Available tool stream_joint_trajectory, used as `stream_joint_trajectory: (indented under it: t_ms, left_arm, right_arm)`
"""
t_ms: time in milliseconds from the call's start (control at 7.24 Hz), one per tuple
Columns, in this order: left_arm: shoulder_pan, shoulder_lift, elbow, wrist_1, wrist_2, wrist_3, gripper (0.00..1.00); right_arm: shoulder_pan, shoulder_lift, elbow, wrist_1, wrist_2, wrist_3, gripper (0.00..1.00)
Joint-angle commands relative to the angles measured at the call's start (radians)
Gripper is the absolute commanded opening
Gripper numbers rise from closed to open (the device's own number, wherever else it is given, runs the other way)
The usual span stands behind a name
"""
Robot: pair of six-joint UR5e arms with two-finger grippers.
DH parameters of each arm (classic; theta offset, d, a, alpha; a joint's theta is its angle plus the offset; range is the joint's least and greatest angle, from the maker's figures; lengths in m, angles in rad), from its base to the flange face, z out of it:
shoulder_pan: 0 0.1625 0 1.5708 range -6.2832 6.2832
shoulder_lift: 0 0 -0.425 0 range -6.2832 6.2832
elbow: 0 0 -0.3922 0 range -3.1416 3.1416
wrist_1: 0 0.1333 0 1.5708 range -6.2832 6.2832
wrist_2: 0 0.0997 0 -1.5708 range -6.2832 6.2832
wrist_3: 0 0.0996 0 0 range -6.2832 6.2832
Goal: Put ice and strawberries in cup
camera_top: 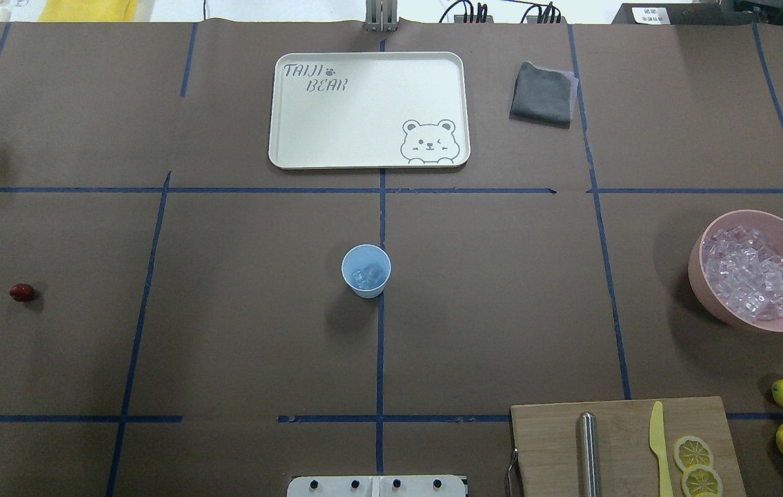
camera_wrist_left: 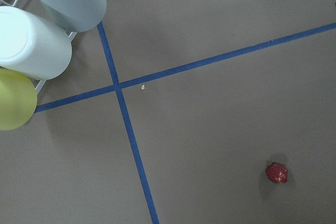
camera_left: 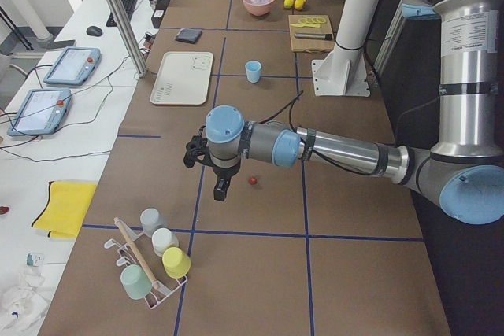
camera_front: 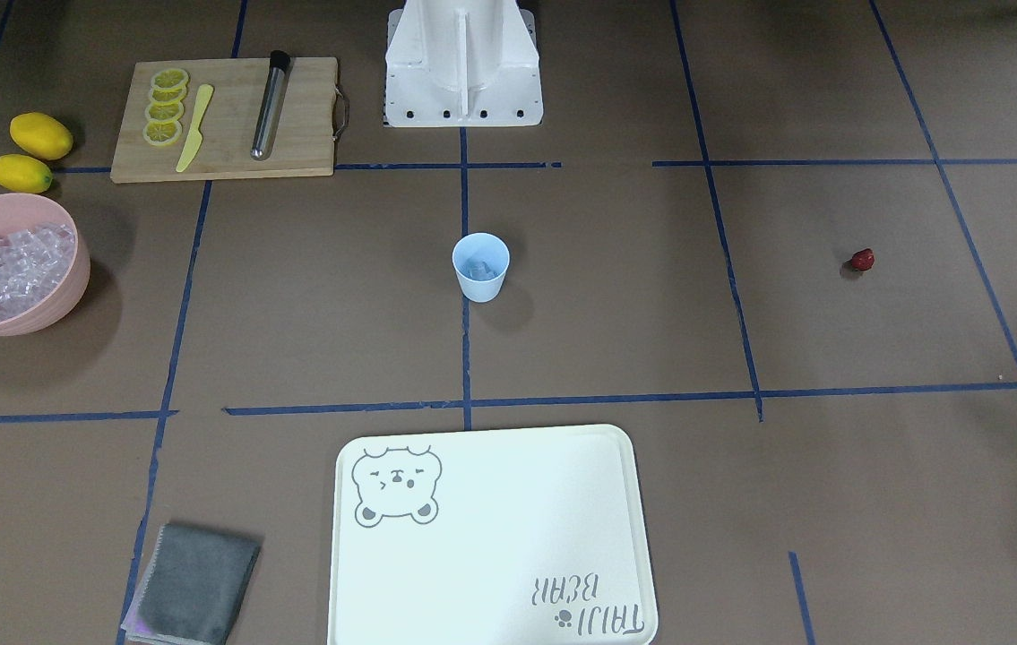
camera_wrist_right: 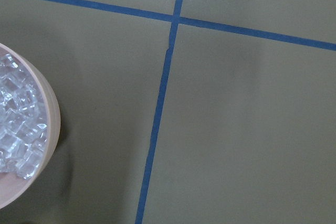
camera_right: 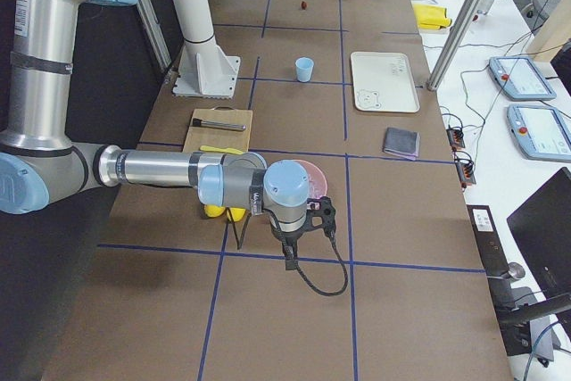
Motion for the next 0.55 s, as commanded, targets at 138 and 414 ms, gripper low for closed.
stream_joint_trajectory:
  t_ms: [138, 414]
  left_arm:
    - [0.15, 0.035, 0.002, -0.178, 0.102, -0.28, 1.0]
    - [0.265, 0.06, 0.032, -0.343, 0.178, -0.447, 1.0]
  right_arm:
    - [0.0, -0.003, 0.007, 0.005, 0.0, 0.003, 1.0]
    - [0.0, -0.003, 0.007, 0.005, 0.0, 0.002, 1.0]
